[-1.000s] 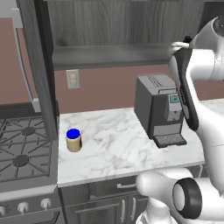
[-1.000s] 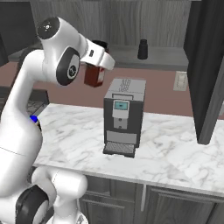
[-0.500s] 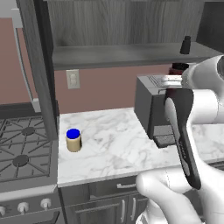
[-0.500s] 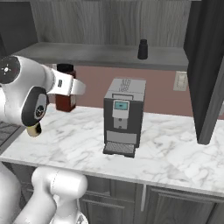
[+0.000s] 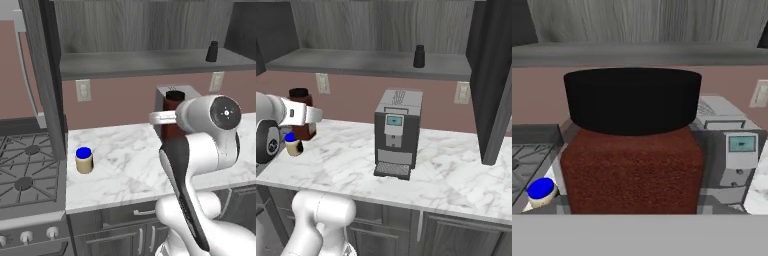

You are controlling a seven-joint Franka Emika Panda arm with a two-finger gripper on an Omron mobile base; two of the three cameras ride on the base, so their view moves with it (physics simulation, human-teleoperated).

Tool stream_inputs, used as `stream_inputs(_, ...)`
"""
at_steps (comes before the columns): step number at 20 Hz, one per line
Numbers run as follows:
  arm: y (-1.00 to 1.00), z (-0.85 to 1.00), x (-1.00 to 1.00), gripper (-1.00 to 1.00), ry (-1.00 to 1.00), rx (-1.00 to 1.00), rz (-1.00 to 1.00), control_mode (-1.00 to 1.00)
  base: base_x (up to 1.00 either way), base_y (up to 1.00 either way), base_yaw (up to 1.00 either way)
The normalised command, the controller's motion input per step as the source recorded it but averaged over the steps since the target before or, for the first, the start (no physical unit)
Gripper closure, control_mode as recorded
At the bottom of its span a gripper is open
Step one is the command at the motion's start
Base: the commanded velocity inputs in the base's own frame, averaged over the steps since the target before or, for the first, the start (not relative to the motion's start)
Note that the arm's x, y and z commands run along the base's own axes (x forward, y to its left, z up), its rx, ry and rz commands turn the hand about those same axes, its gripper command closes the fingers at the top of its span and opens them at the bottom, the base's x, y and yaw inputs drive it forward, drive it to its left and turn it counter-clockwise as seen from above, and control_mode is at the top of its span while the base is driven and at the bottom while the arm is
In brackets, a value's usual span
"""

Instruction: Collect the paprika, mayonnaise, and shaker from the cabinet and place them next to the stove.

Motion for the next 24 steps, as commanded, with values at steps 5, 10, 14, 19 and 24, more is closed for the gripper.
stream_inputs(5, 0.32, -0.20, 0.49, 1.00, 0.04, 0.00, 0.32, -1.00, 0.00, 0.00, 0.00)
stream_inputs(10, 0.29, -0.16, 0.63, 1.00, 0.05, 0.00, 0.34, -1.00, 0.00, 0.00, 0.00)
stream_inputs(14, 0.34, -0.16, 0.65, 1.00, 0.06, 0.00, 0.31, -1.00, 0.00, 0.00, 0.00)
stream_inputs(19, 0.40, -0.28, 0.58, 1.00, 0.06, 0.00, 0.28, -1.00, 0.00, 0.00, 0.00)
stream_inputs(24, 0.24, -0.37, 0.29, 1.00, 0.07, 0.00, 0.27, -1.00, 0.00, 0.00, 0.00)
